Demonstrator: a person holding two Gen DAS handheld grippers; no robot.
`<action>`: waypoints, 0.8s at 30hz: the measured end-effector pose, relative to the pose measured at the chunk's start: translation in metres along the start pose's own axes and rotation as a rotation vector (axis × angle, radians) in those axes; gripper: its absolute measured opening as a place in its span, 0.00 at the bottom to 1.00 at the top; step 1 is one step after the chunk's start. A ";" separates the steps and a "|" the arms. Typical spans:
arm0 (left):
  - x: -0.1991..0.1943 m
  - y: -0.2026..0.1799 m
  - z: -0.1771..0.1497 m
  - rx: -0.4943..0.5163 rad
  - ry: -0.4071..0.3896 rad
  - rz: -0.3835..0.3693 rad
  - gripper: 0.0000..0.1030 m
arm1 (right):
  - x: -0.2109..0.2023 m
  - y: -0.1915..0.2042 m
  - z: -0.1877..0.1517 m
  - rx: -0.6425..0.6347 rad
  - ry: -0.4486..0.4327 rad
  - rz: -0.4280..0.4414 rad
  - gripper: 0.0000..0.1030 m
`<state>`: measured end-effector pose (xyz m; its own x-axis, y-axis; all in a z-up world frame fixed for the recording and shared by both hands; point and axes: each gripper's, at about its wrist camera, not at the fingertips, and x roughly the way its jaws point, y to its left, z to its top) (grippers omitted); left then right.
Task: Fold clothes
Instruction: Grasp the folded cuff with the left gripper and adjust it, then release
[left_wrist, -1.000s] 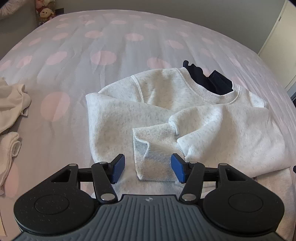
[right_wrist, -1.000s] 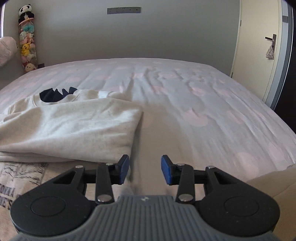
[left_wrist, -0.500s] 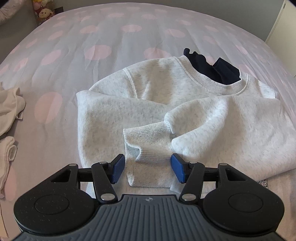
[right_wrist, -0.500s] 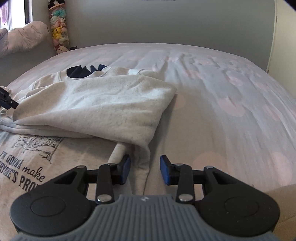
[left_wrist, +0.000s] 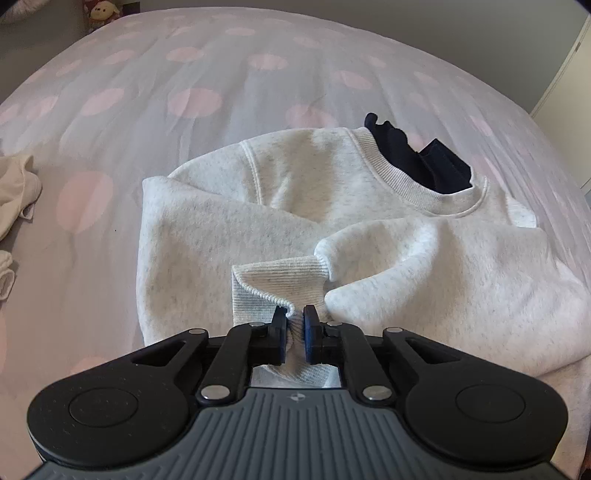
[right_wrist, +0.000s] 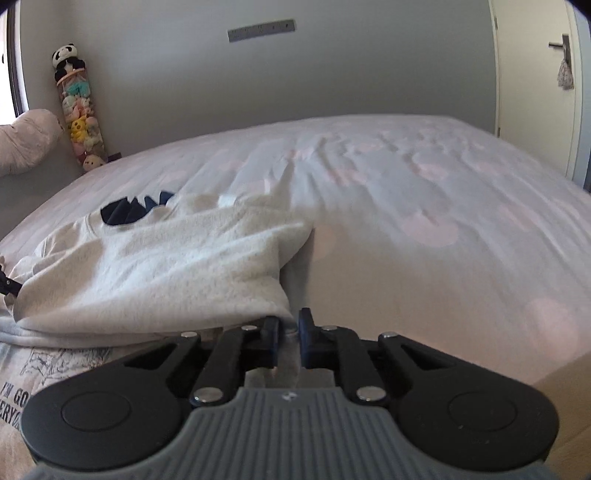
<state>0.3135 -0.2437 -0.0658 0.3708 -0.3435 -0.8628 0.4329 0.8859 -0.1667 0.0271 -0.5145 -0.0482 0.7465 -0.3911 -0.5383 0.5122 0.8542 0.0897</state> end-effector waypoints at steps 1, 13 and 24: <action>-0.001 -0.001 0.000 0.012 -0.001 0.004 0.06 | -0.005 0.007 0.002 -0.061 -0.022 -0.033 0.11; -0.013 0.016 0.004 0.049 -0.069 0.080 0.05 | 0.029 0.006 -0.018 -0.117 0.184 -0.067 0.11; -0.017 0.035 -0.010 0.067 -0.008 0.130 0.23 | 0.019 -0.001 -0.021 -0.083 0.183 -0.026 0.15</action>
<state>0.3136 -0.2040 -0.0615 0.4335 -0.2302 -0.8713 0.4349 0.9002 -0.0215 0.0325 -0.5156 -0.0761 0.6396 -0.3511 -0.6839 0.4882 0.8727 0.0086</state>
